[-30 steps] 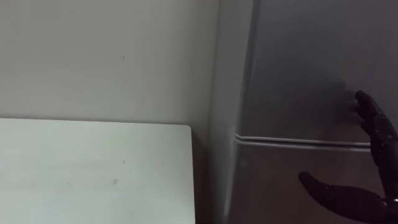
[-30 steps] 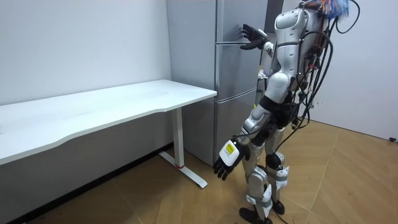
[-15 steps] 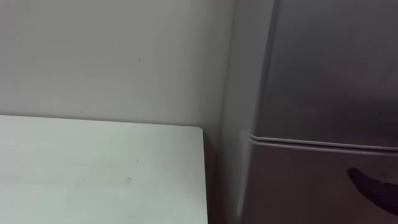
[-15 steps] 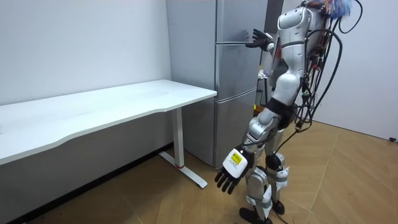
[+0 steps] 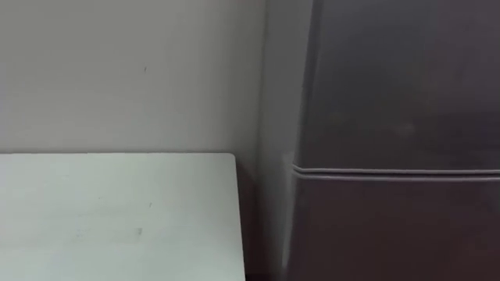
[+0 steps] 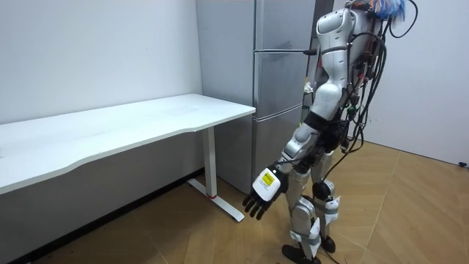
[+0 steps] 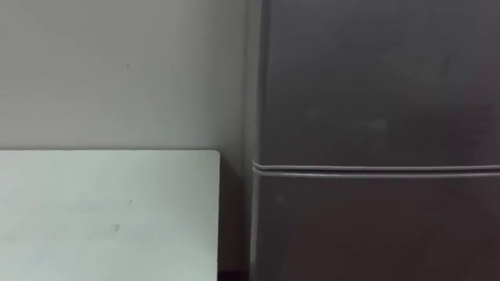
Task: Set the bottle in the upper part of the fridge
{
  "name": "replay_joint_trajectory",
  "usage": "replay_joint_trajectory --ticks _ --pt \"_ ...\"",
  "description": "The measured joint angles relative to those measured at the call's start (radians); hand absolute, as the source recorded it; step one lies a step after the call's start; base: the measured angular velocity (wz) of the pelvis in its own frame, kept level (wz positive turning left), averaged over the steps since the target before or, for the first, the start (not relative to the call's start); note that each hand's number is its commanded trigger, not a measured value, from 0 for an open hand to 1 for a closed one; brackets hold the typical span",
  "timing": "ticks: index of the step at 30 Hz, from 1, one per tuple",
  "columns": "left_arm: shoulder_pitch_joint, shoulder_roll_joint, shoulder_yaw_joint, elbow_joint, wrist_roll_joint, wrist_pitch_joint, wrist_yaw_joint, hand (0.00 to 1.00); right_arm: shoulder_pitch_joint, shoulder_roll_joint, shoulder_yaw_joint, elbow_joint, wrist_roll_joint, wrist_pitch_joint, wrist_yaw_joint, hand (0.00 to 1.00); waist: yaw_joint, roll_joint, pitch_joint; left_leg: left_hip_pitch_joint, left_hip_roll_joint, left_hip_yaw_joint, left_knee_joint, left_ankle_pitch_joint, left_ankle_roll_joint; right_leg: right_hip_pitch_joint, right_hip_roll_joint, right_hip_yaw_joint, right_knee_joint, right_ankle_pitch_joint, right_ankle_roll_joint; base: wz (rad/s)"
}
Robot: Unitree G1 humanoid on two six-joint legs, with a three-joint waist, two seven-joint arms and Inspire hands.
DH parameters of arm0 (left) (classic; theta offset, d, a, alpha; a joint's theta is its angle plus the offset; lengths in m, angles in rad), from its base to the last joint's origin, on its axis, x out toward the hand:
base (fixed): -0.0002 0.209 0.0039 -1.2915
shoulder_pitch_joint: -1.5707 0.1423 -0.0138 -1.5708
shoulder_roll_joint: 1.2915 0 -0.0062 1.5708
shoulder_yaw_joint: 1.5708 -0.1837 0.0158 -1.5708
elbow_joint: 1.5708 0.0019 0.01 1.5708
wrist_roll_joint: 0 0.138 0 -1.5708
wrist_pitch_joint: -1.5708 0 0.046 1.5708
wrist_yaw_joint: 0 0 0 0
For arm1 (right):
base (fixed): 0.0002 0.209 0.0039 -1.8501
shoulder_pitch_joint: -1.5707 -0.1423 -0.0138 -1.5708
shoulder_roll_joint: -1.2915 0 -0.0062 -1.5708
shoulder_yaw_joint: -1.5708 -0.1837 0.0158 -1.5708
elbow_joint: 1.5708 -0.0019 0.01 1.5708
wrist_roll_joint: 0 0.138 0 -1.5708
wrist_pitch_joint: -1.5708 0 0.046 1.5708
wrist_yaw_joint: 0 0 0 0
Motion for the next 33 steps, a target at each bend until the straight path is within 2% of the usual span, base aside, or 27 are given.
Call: replay_joint_trajectory --ticks 6,9,13,17,22,24,29,33 --pt "-0.002 -0.004 -0.008 -0.007 -0.041 0.000 0.015 0.00 0.078 0.066 0.003 0.088 0.019 0.000 -0.094 0.00 -0.003 0.017 0.0039 0.015 -0.001 0.004 -0.007 0.000 0.000 0.001 0.000 0.002 0.001 0.000 0.000 -0.02" --pt "0.004 -0.004 -0.023 -0.006 -0.077 0.000 0.020 0.00 0.092 0.087 0.023 0.153 0.032 -0.001 -0.129 0.00 -0.004 0.028 0.0057 0.020 -0.002 0.007 -0.015 0.000 0.000 -0.001 0.000 0.020 0.003 0.000 0.000 -0.09" --pt "0.000 -0.009 -0.058 -0.007 -0.078 -0.001 0.031 0.00 0.091 0.111 0.074 0.303 0.053 -0.002 -0.151 0.00 -0.003 0.024 0.0045 0.020 -0.001 0.014 -0.015 0.001 -0.001 -0.005 -0.001 0.028 0.003 0.000 0.000 -0.05" --pt "0.017 -0.030 -0.085 -0.008 -0.079 -0.003 0.042 0.00 0.095 0.166 0.146 0.436 0.058 0.001 -0.142 0.00 -0.003 0.026 0.0051 0.019 -0.004 0.015 -0.015 0.002 -0.001 -0.005 0.000 0.028 -0.005 -0.003 0.002 0.00" --pt "0.021 -0.038 -0.096 0.021 -0.107 -0.017 0.055 0.00 0.095 0.167 0.233 0.665 0.069 0.000 -0.041 0.00 0.000 0.029 0.0060 0.021 -0.005 0.015 -0.014 0.000 0.001 0.000 -0.001 0.026 -0.005 -0.006 0.004 0.01" --pt "0.031 -0.046 -0.117 0.037 -0.112 -0.018 0.057 0.00 0.098 0.177 0.266 0.754 0.058 0.000 -0.006 0.00 0.000 0.038 0.0051 0.023 -0.005 0.018 -0.015 -0.001 0.002 0.001 -0.001 0.029 -0.005 -0.006 0.004 -0.02" --pt "0.041 -0.053 -0.125 0.046 -0.109 -0.024 0.057 0.00 0.109 0.183 0.311 0.868 -0.016 0.000 0.075 0.00 0.004 0.057 0.0038 0.033 -0.004 0.023 -0.023 -0.003 0.001 0.002 0.001 0.044 -0.004 -0.007 0.004 -0.07" --pt "0.034 -0.052 -0.150 0.048 -0.056 -0.024 0.054 0.00 0.107 0.183 0.372 0.964 -0.075 0.008 0.208 0.00 0.003 0.061 0.0065 0.036 -0.004 0.023 -0.019 -0.003 0.001 0.003 -0.003 0.046 -0.003 -0.014 0.003 0.00"
